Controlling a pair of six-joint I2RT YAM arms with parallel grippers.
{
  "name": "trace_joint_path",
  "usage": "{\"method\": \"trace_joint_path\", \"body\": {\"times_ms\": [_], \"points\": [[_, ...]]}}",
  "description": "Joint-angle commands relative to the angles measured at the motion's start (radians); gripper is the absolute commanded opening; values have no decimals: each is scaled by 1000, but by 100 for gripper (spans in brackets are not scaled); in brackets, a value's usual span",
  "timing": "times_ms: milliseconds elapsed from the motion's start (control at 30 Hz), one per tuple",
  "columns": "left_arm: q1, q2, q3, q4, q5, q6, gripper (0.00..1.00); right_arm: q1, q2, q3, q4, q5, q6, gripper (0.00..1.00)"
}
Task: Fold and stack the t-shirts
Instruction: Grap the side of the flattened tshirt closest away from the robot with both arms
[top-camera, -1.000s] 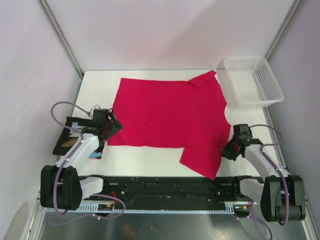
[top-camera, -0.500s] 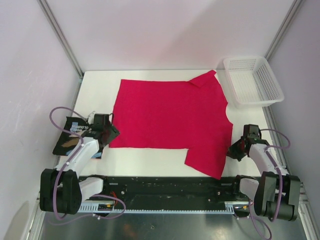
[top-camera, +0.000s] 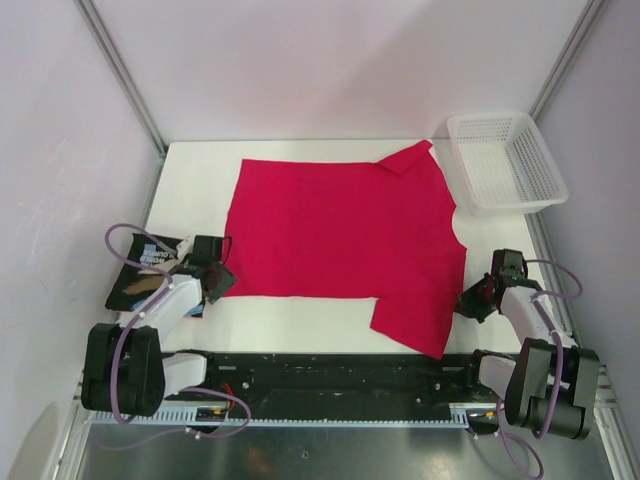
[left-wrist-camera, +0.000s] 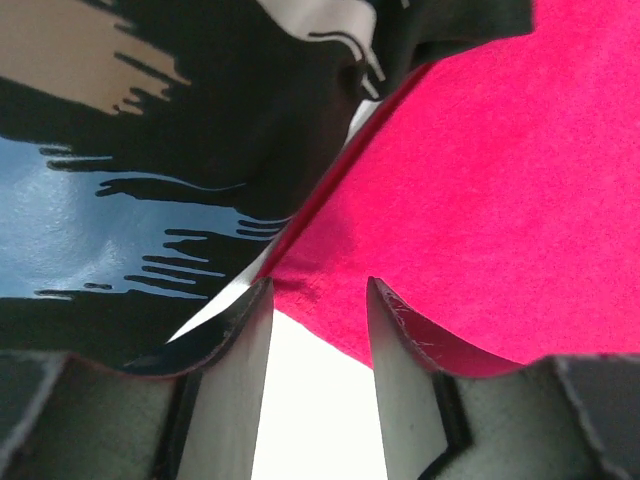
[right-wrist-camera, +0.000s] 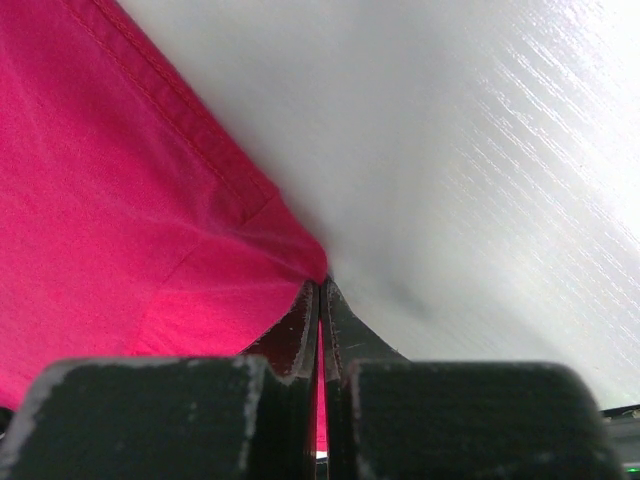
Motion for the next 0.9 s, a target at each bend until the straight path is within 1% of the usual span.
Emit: {"method": "trace_joint_path", "body": {"times_ms": [0, 100, 300, 400, 533, 700, 867], "points": [[-4, 21, -15, 11, -49, -49, 45, -5, 20, -10, -34, 41, -35, 0], [-4, 17, -27, 12, -62, -59, 43, -5, 23, -10, -30, 35, -39, 0], [-4, -10, -33, -4, -68, -62, 43, -4, 24, -10, -27, 25, -44, 0], [-4, -53, -30, -26, -82, -59, 46, -3, 25, -10, -24, 23, -46, 0], [-5, -84, -27, -51, -105, -47, 47, 0, 28, -10, -23, 20, -48, 0], [-4, -64, -34, -55, -108, -55, 46, 2, 29, -10, -21, 21, -48, 0], [-4, 7, -29, -49, -103, -64, 43, 4, 24, -10, -22, 20, -47, 0]]}}
